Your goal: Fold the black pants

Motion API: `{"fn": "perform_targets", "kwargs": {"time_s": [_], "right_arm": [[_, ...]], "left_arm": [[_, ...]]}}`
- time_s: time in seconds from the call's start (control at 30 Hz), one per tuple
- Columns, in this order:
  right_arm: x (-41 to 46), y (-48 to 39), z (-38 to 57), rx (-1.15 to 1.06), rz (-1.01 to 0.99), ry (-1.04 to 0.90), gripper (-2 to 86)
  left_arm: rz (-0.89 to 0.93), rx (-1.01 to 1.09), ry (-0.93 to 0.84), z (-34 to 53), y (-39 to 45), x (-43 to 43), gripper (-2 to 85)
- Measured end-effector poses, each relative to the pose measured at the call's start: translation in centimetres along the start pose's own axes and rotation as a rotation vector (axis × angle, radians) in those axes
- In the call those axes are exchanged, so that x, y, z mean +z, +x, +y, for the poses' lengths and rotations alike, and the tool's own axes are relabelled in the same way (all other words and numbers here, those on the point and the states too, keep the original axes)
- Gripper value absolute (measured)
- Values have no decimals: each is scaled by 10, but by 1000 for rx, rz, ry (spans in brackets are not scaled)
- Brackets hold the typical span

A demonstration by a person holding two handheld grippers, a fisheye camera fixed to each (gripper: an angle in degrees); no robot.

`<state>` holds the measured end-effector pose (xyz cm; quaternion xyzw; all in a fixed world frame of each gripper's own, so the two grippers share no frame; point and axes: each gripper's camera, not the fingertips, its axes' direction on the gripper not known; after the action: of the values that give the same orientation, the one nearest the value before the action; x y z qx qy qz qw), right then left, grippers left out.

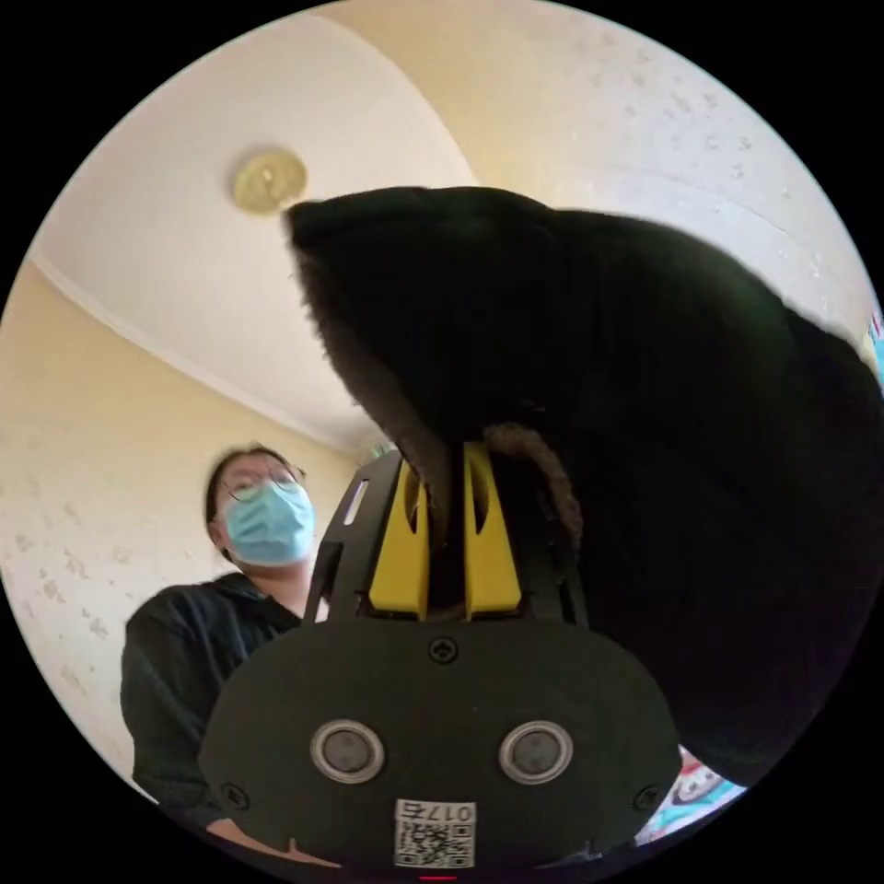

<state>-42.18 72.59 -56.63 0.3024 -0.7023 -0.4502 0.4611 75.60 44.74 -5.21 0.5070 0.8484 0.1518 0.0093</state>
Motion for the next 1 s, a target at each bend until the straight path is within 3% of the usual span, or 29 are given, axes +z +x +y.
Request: {"fn": "perform_targets", "kwargs": {"time_s": [0.1, 0.2, 0.3, 0.37, 0.43, 0.53, 0.6, 0.7, 0.83, 0.93, 1.0], "right_arm": [[82, -4, 0, -34, 161, -292, 80], [123, -16, 3, -106, 397, -368, 79], [146, -23, 4, -136, 471, -491, 81], [159, -29, 9, -175, 452, -553, 82], [165, -39, 14, -242, 381, -600, 78], [150, -78, 25, -514, 293, -529, 51], [124, -106, 34, -675, 461, -293, 51], [126, -120, 46, -793, 760, -143, 117], [182, -119, 72, -1076, 773, -200, 209], [232, -102, 64, -1158, 880, -246, 201], [251, -93, 43, -1127, 686, -388, 143]], "left_arm": [[36, 54, -157, -23, 14, 76, 274], [-31, 52, -213, -26, 29, 105, 182], [3, 15, -227, -29, 28, 110, 110], [125, 26, -249, -36, 25, 115, 100], [388, 2, -268, -48, 16, 122, 93], [540, -21, -211, -67, 6, 122, 89], [610, -74, -151, -77, -5, 121, 87], [730, -80, -128, -101, -8, 126, 87], [880, -91, -239, -133, 4, 157, 89], [1012, -77, -329, -144, 19, 184, 90], [1075, -87, -333, -143, 22, 194, 91]]}}
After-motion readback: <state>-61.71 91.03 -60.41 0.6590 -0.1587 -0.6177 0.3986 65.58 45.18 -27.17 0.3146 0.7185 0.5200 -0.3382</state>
